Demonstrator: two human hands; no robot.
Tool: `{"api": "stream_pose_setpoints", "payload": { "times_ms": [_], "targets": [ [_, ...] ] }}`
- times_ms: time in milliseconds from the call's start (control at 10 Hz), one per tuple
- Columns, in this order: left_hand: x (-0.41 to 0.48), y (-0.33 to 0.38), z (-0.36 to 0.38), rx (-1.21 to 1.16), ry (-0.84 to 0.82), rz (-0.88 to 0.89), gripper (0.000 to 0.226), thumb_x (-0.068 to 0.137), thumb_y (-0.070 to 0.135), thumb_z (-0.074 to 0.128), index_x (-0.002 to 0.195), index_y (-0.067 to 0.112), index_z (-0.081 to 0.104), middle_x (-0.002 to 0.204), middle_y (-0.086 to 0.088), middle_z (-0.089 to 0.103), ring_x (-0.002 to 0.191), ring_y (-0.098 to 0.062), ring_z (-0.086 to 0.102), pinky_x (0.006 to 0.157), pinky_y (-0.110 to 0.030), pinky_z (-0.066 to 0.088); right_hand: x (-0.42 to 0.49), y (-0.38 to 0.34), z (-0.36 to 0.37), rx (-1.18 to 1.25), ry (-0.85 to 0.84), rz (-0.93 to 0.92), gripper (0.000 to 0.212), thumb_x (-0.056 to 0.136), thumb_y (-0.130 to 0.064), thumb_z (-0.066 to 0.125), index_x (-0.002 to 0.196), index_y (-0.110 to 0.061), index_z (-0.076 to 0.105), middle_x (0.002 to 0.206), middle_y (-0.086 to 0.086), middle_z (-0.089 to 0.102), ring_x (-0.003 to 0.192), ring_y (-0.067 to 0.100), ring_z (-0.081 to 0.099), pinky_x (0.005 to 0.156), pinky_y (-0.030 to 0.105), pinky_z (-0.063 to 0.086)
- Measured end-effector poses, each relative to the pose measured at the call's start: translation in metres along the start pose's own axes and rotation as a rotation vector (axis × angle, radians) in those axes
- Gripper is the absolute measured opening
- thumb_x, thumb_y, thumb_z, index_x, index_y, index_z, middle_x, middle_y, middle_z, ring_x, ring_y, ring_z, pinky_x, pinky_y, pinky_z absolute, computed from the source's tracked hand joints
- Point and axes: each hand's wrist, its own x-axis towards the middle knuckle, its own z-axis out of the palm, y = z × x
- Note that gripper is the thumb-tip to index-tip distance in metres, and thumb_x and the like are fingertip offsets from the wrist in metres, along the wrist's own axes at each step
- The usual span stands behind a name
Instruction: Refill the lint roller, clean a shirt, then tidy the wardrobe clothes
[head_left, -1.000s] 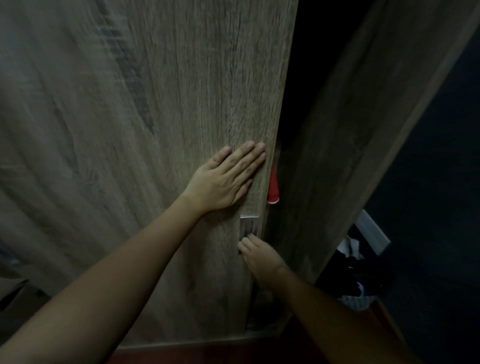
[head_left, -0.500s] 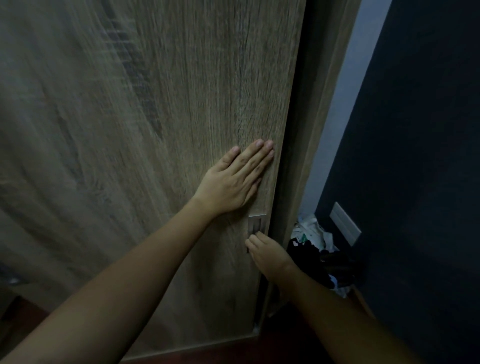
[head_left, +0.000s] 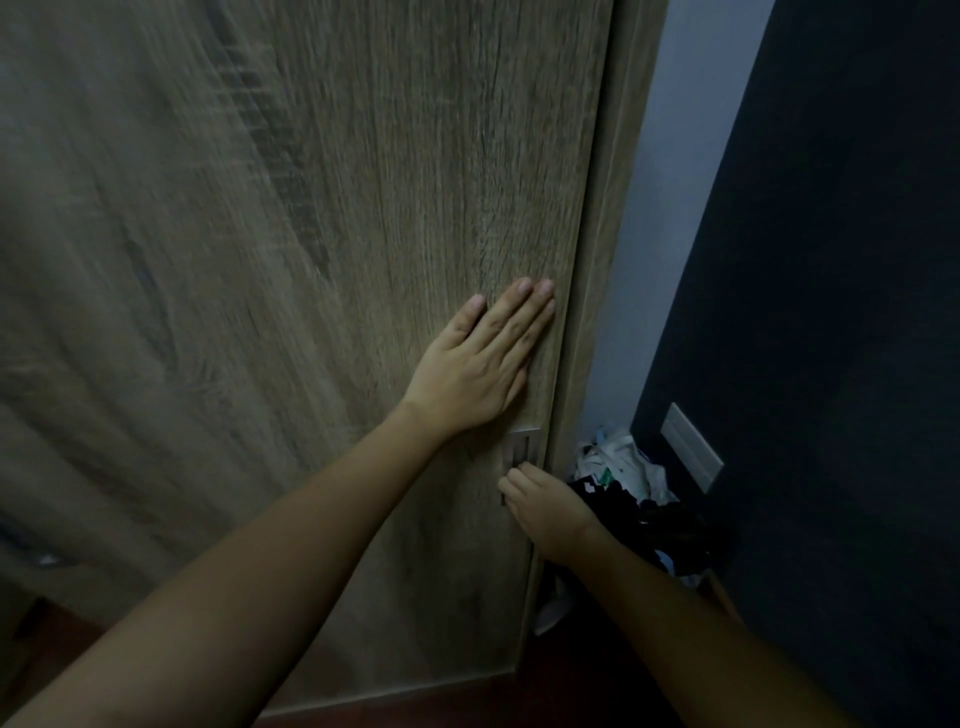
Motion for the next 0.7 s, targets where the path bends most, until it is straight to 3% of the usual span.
{"api": "stream_pose_setpoints", "payload": {
  "times_ms": [200, 300, 400, 500, 700],
  "targets": [
    [0.006, 0.003, -0.018, -0.004, -0.138, -0.004, 0.062, 0.092, 0.032, 0.035, 0.146, 0.006, 0.024, 0.152, -0.006, 0.034, 0.141, -0.023, 0.021, 0.113, -0.04, -0.001, -0.008, -0.005, -0.015, 0.192, -0.015, 0.053, 0.047, 0.098, -0.019, 0.035, 0.14, 0.001, 0.031, 0.142, 0.017, 0.034, 0.133, 0.032, 0.027, 0.117, 0.039, 0.01],
    [0.012, 0.001, -0.039, -0.12, -0.193, -0.063, 0.058, 0.091, 0.03, 0.032, 0.145, 0.006, 0.03, 0.151, -0.008, 0.035, 0.14, -0.022, 0.031, 0.113, -0.038, 0.003, -0.026, -0.007, -0.023, 0.444, -0.074, 0.146, 0.051, 0.097, -0.022, 0.036, 0.142, -0.001, 0.029, 0.15, 0.016, 0.027, 0.141, 0.028, 0.019, 0.118, 0.036, 0.005],
    [0.011, -0.001, -0.059, -0.191, -0.257, -0.108, 0.057, 0.093, 0.03, 0.03, 0.145, 0.007, 0.031, 0.152, -0.01, 0.032, 0.141, -0.021, 0.029, 0.115, -0.036, 0.006, -0.045, -0.002, -0.03, 0.627, -0.051, 0.247, 0.059, 0.095, -0.025, 0.04, 0.146, -0.003, 0.021, 0.155, 0.013, 0.019, 0.144, 0.024, 0.015, 0.118, 0.034, 0.006],
    [0.006, -0.01, -0.102, -0.427, -0.583, -0.169, 0.056, 0.101, 0.03, 0.023, 0.15, 0.009, 0.006, 0.159, -0.009, 0.001, 0.147, -0.019, -0.001, 0.115, -0.033, -0.007, -0.084, 0.005, -0.054, 0.787, 0.031, 0.507, 0.064, 0.097, -0.032, 0.037, 0.148, -0.003, 0.012, 0.157, 0.014, 0.013, 0.145, 0.025, 0.013, 0.119, 0.035, 0.011],
    [0.007, -0.023, -0.156, -0.656, -0.889, -0.232, 0.06, 0.101, 0.036, 0.02, 0.151, 0.011, -0.003, 0.159, -0.007, -0.007, 0.147, -0.021, -0.006, 0.117, -0.041, 0.004, -0.141, 0.019, -0.11, 0.827, 0.086, 0.815, 0.069, 0.099, -0.044, 0.026, 0.149, -0.003, 0.002, 0.159, 0.013, 0.002, 0.147, 0.023, 0.004, 0.118, 0.036, 0.007]
  ]
}}
